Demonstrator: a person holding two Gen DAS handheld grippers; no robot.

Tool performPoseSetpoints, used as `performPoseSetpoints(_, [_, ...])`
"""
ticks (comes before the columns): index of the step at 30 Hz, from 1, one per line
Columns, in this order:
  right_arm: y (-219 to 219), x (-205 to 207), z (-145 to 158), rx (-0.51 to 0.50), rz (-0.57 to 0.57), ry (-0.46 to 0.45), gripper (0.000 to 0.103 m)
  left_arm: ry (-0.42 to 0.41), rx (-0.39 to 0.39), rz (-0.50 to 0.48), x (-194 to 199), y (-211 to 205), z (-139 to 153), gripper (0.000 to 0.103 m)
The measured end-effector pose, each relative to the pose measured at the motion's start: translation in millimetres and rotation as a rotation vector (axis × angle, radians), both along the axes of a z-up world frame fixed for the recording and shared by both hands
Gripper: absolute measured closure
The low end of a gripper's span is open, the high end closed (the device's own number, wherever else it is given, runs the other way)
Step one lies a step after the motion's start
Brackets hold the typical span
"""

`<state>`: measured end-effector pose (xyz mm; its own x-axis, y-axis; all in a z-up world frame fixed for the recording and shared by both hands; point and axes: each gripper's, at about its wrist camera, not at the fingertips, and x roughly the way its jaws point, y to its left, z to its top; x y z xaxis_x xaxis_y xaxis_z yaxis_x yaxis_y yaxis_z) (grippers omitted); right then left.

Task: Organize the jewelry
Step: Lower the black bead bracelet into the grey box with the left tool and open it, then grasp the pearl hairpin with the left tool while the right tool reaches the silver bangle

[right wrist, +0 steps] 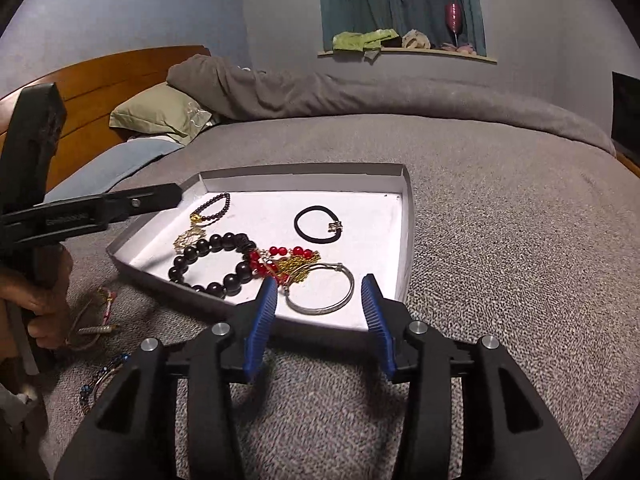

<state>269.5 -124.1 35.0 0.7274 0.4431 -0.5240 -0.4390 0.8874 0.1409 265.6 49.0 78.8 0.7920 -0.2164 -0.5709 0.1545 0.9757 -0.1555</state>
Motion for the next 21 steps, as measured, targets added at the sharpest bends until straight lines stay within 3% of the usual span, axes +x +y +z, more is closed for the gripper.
performPoseSetpoints(2, [-0.4, -2.3, 1.3, -0.002, -0.001, -0.009, 0.056, -0.012, 0.002, 0.006, -12.1, 3.9, 2.4, 0.035])
performPoseSetpoints(7, [0.3, -8.4, 1.8, 0.003, 0.005, -0.013, 0.054, -0.024, 0.011, 0.032, -50.3, 17.5, 2.8, 0.034])
performPoseSetpoints(18, [4.3, -21.9, 4.1, 0.008, 0.029, 0.006, 0.054, 0.017, 0.050, 0.040, -108.6, 35.0, -24.7, 0.034])
performPoseSetpoints(21, [9.1, -27.5, 1.2, 0.004, 0.048, 0.032, 0.054, 0.049, 0.046, 0.026, -111.4, 39.2, -37.2, 0.042])
